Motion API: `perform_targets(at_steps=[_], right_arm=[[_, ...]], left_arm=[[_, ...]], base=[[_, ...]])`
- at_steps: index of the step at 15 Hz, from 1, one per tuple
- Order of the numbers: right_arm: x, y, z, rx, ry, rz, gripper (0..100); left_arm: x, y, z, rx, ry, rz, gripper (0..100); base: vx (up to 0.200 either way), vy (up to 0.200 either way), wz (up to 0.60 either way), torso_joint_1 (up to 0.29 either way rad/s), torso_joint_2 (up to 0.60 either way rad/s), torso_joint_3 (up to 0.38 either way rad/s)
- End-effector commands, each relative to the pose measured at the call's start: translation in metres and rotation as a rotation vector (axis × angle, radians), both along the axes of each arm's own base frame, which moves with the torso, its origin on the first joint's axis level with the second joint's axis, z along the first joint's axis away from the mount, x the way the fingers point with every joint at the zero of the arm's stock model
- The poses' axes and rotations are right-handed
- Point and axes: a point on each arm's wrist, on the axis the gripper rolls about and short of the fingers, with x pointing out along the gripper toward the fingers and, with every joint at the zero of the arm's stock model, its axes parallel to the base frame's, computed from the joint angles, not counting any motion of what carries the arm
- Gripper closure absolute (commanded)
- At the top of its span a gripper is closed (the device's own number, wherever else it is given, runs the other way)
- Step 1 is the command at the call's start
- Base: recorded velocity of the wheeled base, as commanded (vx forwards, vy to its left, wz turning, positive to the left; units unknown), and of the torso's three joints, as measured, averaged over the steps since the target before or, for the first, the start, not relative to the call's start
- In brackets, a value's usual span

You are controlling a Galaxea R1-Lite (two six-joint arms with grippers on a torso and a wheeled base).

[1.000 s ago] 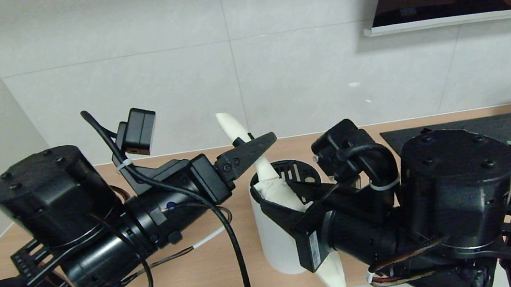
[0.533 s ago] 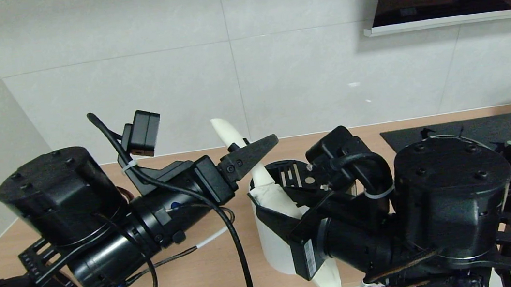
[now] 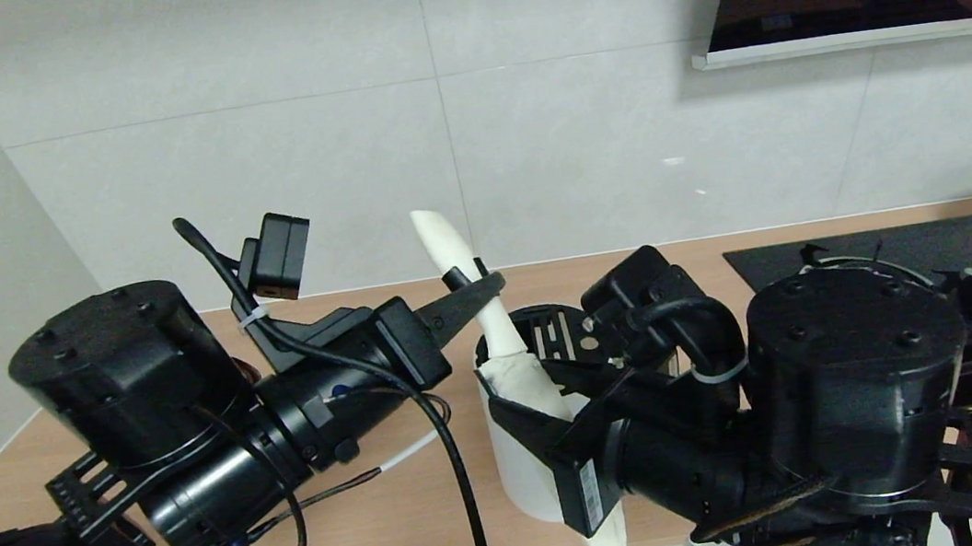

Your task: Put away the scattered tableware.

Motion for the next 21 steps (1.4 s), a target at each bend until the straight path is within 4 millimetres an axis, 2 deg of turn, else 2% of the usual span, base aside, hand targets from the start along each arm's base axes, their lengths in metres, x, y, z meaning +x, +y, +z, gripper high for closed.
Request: perform_targets(at_steps=[1,9,10,14,16,18,19,20,21], right_arm=[[0.0,0.0,0.001,0.009,-0.005,0.001,100],[0.001,0.0,0.003,0.028,-0.017,-0.015,100],[0.001,0.0,0.003,0.028,-0.017,-0.015,0],[0.0,-0.001,0.004,0.042,-0.025,-0.016,0],[0.0,-0.01,0.014,0.081,-0.053,-0.047,0],[0.011,-0.037,0.036,0.128,-0.089,-0.123,0],[0.015,-0.045,0.041,0.135,-0.095,-0.146,0],[0.028,-0.065,0.052,0.144,-0.11,-0.221,0],[0.028,-0.065,0.052,0.144,-0.11,-0.221,0]], left_arm=[[0.0,0.0,0.0,0.0,0.0,0.0,100],[-0.005,0.003,0.005,-0.034,-0.05,-0.009,100],[-0.005,0.003,0.005,-0.036,-0.051,-0.008,100],[-0.005,0.003,0.009,-0.037,-0.063,-0.002,100],[-0.008,0.006,0.018,-0.044,-0.078,0.003,100],[-0.01,0.014,0.036,-0.044,-0.091,0.042,100],[-0.01,0.017,0.042,-0.046,-0.089,0.065,100],[-0.009,0.02,0.058,-0.051,-0.078,0.146,100],[-0.009,0.02,0.058,-0.051,-0.078,0.146,100]], base=[[0.0,0.0,0.0,0.0,0.0,0.0],[0.0,0.0,0.0,0.0,0.0,0.0],[0.0,0.0,0.0,0.0,0.0,0.0],[0.0,0.0,0.0,0.0,0.0,0.0],[0.0,0.0,0.0,0.0,0.0,0.0],[0.0,0.0,0.0,0.0,0.0,0.0],[0.0,0.0,0.0,0.0,0.0,0.0],[0.0,0.0,0.0,0.0,0.0,0.0],[0.0,0.0,0.0,0.0,0.0,0.0]])
